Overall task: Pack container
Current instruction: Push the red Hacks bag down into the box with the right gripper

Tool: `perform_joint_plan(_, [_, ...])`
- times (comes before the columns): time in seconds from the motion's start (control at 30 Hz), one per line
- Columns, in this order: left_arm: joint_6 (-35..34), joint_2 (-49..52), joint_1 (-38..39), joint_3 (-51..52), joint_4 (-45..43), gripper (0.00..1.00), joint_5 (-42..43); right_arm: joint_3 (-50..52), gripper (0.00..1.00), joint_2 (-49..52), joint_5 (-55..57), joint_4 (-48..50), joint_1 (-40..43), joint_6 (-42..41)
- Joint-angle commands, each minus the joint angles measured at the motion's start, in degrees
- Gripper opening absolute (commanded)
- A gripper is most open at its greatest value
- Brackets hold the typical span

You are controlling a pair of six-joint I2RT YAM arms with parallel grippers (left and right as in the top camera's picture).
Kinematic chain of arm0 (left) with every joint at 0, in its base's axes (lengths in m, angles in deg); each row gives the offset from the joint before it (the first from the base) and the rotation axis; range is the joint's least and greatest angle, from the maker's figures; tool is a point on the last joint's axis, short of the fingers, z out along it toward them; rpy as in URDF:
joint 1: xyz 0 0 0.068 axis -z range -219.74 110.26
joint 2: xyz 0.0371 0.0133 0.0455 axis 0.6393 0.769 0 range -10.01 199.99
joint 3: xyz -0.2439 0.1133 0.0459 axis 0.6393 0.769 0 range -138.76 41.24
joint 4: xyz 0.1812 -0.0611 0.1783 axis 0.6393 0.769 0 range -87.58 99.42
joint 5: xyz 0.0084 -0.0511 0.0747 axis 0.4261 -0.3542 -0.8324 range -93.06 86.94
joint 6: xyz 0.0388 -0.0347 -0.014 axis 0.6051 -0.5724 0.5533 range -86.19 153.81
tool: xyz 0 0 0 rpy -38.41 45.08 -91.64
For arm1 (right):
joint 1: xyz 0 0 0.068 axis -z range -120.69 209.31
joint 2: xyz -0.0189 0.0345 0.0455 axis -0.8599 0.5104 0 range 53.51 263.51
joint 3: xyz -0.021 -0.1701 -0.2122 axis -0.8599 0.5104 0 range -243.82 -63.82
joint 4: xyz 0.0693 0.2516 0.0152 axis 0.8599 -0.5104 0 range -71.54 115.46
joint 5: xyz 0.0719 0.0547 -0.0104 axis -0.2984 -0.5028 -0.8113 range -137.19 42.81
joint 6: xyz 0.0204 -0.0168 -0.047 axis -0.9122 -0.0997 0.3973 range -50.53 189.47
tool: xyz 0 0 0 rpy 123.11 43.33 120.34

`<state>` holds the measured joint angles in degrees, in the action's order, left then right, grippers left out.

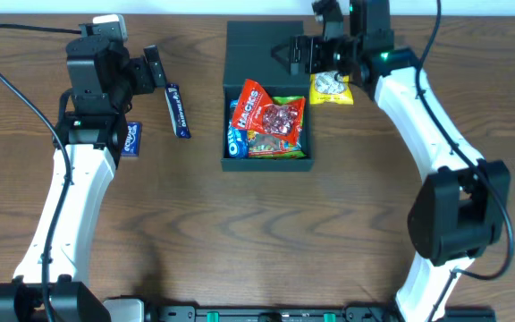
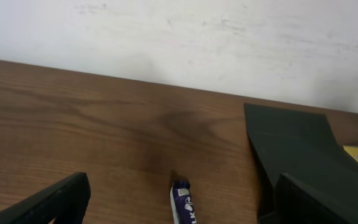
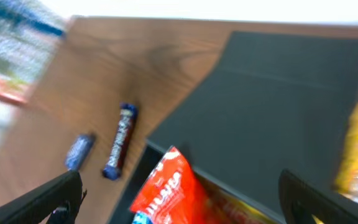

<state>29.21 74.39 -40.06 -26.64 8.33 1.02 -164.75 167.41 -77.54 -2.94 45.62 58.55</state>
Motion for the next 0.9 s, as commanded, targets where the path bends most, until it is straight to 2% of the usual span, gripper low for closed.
perform_joint_plan(0.0, [0.39,-1.07,-0.15,-1.09,0.04,0.95,-0.04,-4.96,0.98,-2.38,12.35,-5.90,-3.93,9.84])
perform_joint_plan(0.2, [0.42,-1.07,-0.15,-1.09,0.02,0.95,-0.07,-4.94,0.84,-2.19,18.25,-14.49,-9.60,16.00])
perform_joint_plan(0.3, [0.42,-1.07,-0.15,-1.09,0.00,0.95,-0.07,-4.81,0.81,-1.33,23.06,-16.52,-12.11,19.45])
perform_joint_plan(0.37, [0.42,-1.07,-0.15,-1.09,0.00,0.95,-0.07,-4.79,0.75,-0.11,26.36,-17.81,-13.46,22.43])
perform_joint_plan(0.47, [0.42,-1.07,-0.15,-1.09,0.07,0.95,-0.07,-4.70,0.67,1.84,29.31,-18.29,-14.10,22.69])
perform_joint_plan(0.53, [0.42,-1.07,-0.15,-1.09,0.07,0.95,-0.04,-4.70,0.62,3.30,29.20,-18.45,-14.10,23.26])
perform_joint_plan(0.7, [0.44,-1.07,-0.15,-1.09,0.09,0.95,-0.07,-4.70,0.56,6.88,28.41,-20.13,-14.45,27.04])
perform_joint_plan(0.77, [1.05,-1.07,-0.15,-1.09,0.07,0.95,-0.04,-4.70,0.49,8.35,28.39,-21.11,-14.47,28.68])
perform_joint_plan(0.87, [1.46,-1.07,-0.15,-1.09,0.09,0.95,-0.07,-4.70,0.48,9.25,28.37,-21.77,-14.47,29.00])
